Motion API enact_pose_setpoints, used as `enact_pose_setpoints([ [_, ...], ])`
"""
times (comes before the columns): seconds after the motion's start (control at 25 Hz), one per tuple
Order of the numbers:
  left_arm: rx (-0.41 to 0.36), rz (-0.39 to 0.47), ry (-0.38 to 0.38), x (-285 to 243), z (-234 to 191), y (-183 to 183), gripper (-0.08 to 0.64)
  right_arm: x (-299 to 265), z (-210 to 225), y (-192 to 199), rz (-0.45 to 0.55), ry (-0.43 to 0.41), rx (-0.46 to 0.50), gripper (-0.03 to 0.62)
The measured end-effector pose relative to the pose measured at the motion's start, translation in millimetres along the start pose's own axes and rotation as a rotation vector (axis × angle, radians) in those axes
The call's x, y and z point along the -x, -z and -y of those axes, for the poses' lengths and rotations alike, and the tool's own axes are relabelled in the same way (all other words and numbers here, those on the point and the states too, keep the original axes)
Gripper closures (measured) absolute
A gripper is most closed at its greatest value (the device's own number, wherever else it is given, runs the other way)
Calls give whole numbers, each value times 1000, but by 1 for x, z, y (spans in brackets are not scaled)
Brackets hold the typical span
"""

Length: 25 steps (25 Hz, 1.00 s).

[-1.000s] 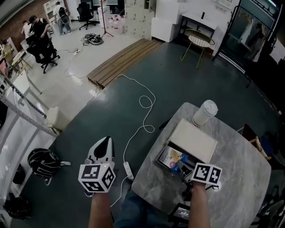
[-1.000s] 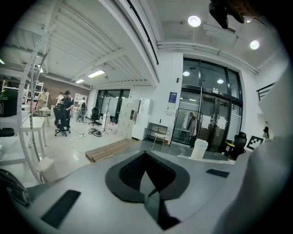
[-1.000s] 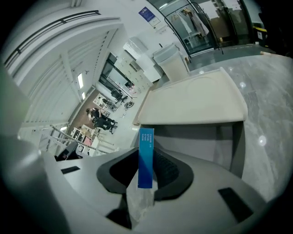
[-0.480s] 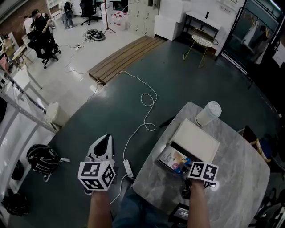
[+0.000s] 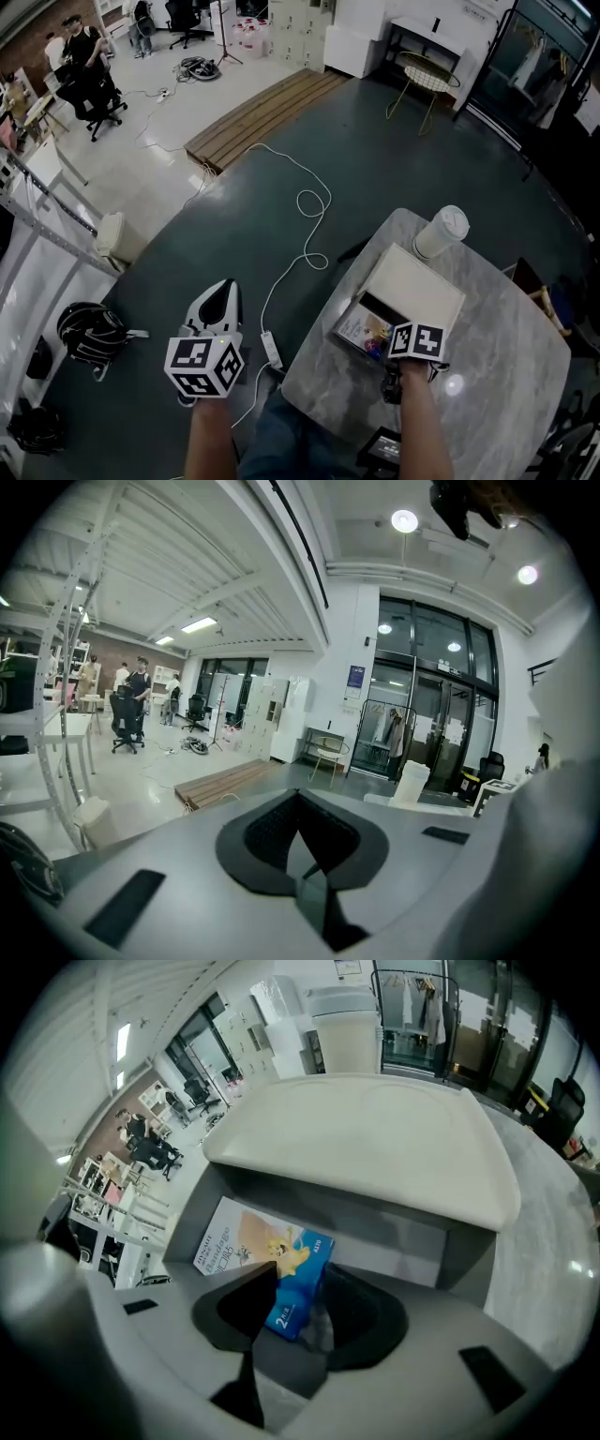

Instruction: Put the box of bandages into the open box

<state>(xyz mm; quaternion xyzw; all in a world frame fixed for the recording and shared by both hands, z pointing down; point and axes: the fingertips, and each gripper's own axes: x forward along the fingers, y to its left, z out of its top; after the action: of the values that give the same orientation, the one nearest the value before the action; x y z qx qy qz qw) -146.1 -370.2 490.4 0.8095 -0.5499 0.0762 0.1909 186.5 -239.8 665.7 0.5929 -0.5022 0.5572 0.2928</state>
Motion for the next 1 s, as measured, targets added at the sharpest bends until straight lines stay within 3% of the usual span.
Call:
enact_pose_setpoints([
  [0.36,-13,34,29,-2,11,-17,548,22,10,-11,107,-10,-54,442],
  [0.56,-26,72,56,-2,23,-36,548,52,1,-27,206,-31,-27,528],
  [1.0,-71,197,109,7,55,-96,548,141,-45,-76,510,-231,148,568],
])
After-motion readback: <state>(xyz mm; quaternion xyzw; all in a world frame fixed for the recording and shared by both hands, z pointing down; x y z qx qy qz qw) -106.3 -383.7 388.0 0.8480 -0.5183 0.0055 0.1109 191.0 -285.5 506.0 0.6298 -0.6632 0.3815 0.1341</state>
